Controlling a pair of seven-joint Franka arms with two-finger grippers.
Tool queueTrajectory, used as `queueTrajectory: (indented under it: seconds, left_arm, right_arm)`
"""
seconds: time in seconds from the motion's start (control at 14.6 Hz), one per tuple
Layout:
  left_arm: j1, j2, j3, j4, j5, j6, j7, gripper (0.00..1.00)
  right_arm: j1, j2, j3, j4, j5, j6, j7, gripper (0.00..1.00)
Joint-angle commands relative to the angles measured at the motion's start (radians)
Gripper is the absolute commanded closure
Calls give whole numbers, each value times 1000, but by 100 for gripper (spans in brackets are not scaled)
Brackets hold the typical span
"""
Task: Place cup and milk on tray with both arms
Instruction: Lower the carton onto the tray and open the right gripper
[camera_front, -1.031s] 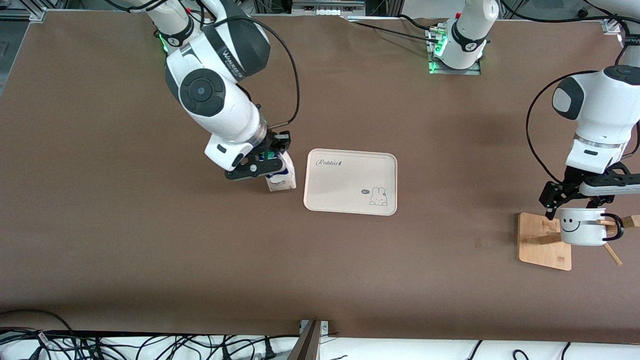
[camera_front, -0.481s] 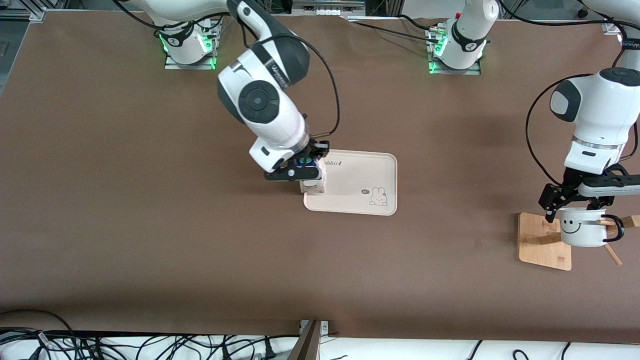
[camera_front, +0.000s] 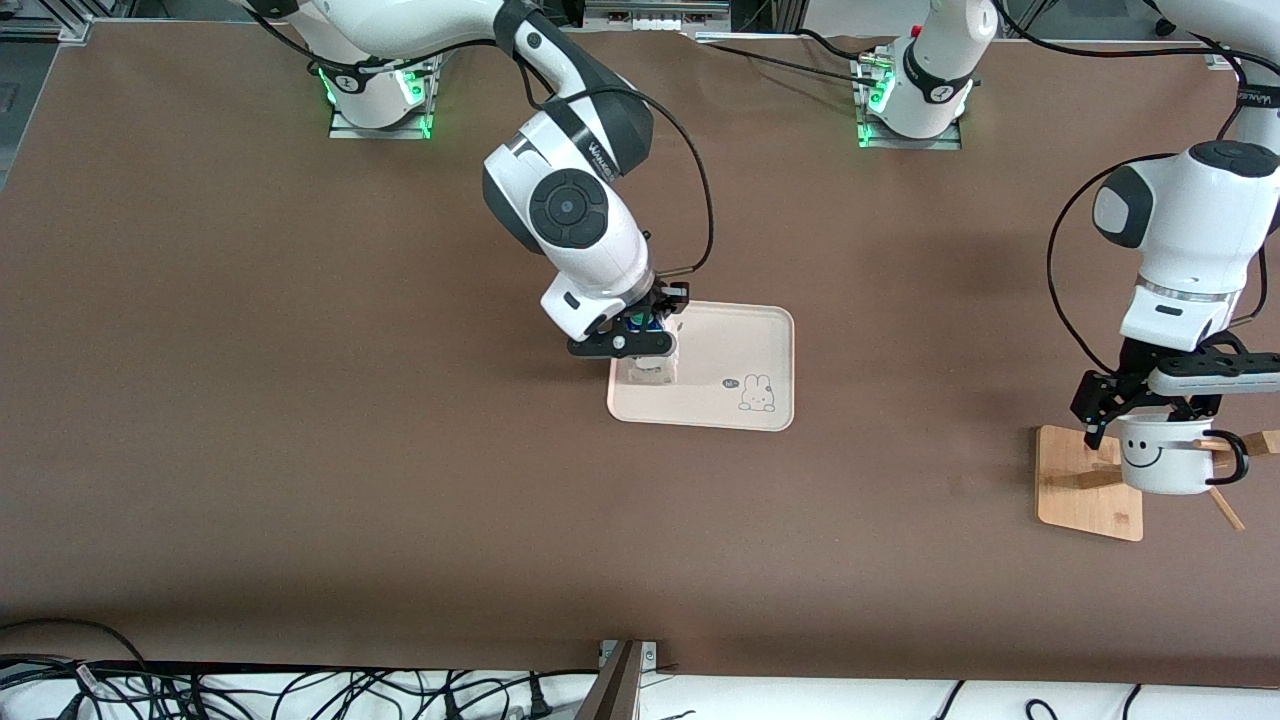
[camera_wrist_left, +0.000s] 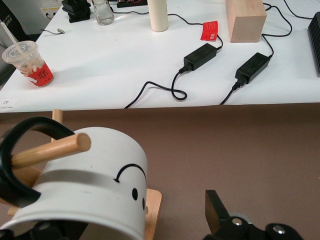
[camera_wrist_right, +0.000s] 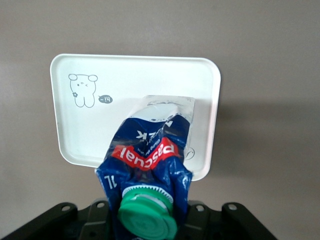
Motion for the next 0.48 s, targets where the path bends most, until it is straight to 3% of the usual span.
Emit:
queueTrajectory:
  seconds: [0.0,0.21,0.34,0.41]
  left_arm:
    - [0,6,-3,-4,14,19,-12,0]
    - [0,7,-3,-5,14,19,-12,4]
    - [0,6,-3,-5,12,19,-35,23]
    - [0,6,-3,-5,12,19,-67,28]
  right_arm:
    - [14,31,-10,33,1,-3,20,70]
    - [14,52,-10,31,-1,-1,20,70]
    - [14,72,-10,31,-6,3,23,70]
    - [14,78,-10,31,-4,17,23,70]
